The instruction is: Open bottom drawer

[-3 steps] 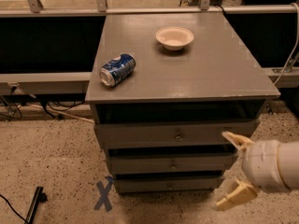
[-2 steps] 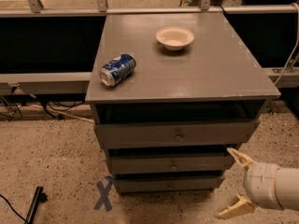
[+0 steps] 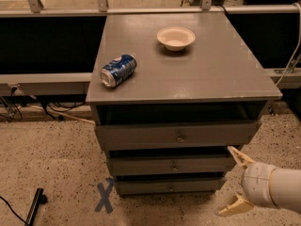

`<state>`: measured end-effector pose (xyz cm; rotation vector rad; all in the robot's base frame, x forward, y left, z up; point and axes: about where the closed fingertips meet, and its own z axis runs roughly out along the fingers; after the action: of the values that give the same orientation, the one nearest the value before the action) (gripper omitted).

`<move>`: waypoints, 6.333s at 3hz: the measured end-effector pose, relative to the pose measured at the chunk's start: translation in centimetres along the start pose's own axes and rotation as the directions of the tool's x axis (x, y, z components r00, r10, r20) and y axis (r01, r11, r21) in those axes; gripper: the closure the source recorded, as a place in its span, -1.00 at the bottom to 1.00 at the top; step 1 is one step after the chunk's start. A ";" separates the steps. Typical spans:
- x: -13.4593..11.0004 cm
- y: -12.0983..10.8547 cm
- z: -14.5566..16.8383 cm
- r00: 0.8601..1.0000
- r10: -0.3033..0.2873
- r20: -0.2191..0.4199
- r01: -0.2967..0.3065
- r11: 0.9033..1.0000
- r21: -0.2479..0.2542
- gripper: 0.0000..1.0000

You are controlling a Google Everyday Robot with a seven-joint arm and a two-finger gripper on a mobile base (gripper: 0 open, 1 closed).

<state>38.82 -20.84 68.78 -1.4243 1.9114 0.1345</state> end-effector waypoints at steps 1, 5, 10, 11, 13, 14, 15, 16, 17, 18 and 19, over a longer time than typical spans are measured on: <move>3.4 0.0 2.1 0.991 -0.108 -0.081 0.108 0.994 -0.003 -1.00; 15.8 0.6 7.7 0.860 -0.462 -0.217 0.424 0.883 -0.200 -1.00; 31.7 8.3 30.7 0.961 -0.273 -0.044 0.248 0.922 -0.298 -1.00; 30.4 7.7 34.4 0.964 -0.266 -0.015 0.252 0.928 -0.273 -1.00; 30.5 3.4 39.6 0.963 -0.269 -0.006 0.261 0.941 -0.214 -1.00; 30.6 3.5 40.6 0.966 -0.251 0.058 0.257 0.950 -0.178 -1.00; 30.7 2.6 41.1 0.962 -0.250 0.106 0.262 0.958 -0.113 -1.00; 30.2 1.6 41.2 0.955 -0.274 0.115 0.283 0.957 -0.069 -1.00; 29.8 1.1 42.2 0.949 -0.302 0.094 0.309 0.949 -0.066 -1.00; 30.1 0.6 43.6 0.948 -0.310 0.068 0.315 0.946 -0.077 -1.00; 30.9 0.1 45.0 0.954 -0.295 0.054 0.299 0.950 -0.087 -0.74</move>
Offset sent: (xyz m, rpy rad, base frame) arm 0.0264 -0.1533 -0.1647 -0.5689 -0.1555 0.3516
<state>57.23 -23.23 17.44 -1.7422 1.6536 0.1091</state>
